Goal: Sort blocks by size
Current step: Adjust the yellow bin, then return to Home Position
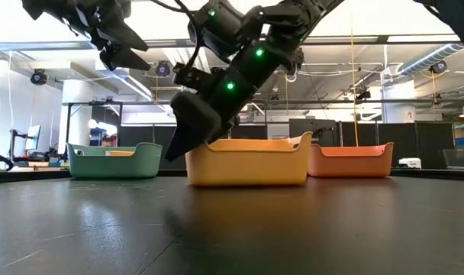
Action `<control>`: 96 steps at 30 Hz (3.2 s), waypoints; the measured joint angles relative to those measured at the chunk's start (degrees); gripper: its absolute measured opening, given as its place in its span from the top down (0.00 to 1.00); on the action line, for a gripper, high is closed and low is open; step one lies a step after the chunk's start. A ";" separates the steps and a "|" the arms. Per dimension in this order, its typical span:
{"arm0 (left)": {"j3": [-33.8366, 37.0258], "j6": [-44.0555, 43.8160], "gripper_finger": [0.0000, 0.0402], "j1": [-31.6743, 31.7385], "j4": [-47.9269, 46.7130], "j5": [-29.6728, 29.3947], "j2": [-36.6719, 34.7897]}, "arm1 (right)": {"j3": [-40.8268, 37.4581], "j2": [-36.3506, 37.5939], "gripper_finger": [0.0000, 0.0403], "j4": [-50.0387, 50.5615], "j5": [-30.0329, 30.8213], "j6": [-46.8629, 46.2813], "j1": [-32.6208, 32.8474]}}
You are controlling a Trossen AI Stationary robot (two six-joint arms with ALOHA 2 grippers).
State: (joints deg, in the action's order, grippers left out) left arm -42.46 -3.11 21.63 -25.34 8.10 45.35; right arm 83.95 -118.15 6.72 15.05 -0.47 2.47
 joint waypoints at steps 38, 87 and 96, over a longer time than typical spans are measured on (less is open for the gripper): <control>25.77 -0.70 0.21 -33.97 30.98 -14.90 -23.06 | -41.92 50.25 0.70 -10.09 -2.67 6.44 1.30; 41.88 4.61 0.35 -28.80 33.10 -21.83 -37.27 | -83.27 116.47 0.98 -12.79 -16.62 0.95 -2.02; 41.88 1.71 0.52 -28.61 28.40 -20.54 -38.82 | -83.29 115.62 0.97 -10.14 -16.59 -6.92 -2.02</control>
State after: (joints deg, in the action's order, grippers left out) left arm -0.58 -1.41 -6.97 3.06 -12.44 6.53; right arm 0.67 -2.53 -3.41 -1.54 -7.38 0.45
